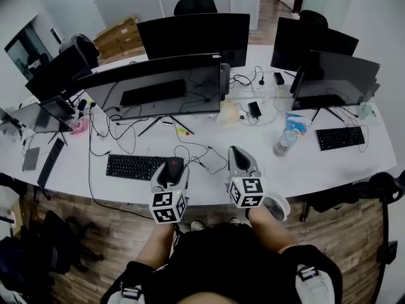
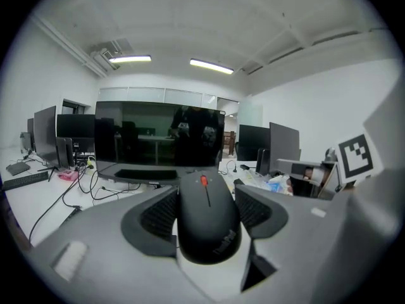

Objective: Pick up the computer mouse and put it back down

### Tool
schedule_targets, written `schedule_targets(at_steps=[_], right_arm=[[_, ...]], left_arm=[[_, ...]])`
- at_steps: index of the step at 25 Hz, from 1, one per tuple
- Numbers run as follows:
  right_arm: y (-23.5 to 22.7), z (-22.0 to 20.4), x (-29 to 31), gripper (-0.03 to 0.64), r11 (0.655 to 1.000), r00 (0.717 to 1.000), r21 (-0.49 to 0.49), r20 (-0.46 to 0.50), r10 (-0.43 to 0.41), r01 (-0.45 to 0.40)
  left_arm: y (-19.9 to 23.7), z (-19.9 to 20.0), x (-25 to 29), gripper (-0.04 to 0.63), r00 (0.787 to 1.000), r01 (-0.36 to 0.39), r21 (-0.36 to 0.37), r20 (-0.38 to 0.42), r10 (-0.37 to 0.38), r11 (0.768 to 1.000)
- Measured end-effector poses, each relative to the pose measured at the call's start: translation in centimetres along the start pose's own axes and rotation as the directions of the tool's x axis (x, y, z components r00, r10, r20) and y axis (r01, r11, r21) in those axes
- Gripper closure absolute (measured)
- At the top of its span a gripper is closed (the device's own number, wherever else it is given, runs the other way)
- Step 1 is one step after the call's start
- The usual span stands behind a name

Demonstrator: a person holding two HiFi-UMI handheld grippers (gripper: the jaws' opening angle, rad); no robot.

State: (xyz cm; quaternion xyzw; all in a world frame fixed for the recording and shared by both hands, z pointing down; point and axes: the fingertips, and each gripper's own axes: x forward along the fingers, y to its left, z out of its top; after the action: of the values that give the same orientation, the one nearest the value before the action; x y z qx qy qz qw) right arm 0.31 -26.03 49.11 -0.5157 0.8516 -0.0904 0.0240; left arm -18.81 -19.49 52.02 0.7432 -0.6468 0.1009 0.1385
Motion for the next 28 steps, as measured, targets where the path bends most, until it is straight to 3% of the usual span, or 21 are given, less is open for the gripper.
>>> schedule_targets(at_steps=[10,16,21,28], right_arm=[[-0.1,-0.2,-0.2,0.618,1.0,1.0,-0.011,-0.01,-0.018,0.017],[-1.1,0.2,-1.0,0.618,0.998,0.999,-0.042,-0.011,-0.05,0.05],[-1.5,1.3,-1.9,0.618,0.992,0.997,-0.098,0.006,-0.079,0.079],[-2.6,1.8,-2.9,0.618,0.989,0.993,-0.09,0.003,-0.118,0.118]], left_arm=[[0.4,-2.0,0.9,0.265,0.999,0.014,-0.026,-0.052,-0.015,1.0],[0.4,-6.1,3.6,0.264,0.988,0.034,-0.073,-0.146,-0.045,0.997],[0.5,-11.0,6.1,0.264,0.968,0.022,-0.116,-0.248,-0.05,0.993],[-0.1,-17.9,9.2,0.264,0.918,0.045,-0.064,-0.39,-0.066,0.997]])
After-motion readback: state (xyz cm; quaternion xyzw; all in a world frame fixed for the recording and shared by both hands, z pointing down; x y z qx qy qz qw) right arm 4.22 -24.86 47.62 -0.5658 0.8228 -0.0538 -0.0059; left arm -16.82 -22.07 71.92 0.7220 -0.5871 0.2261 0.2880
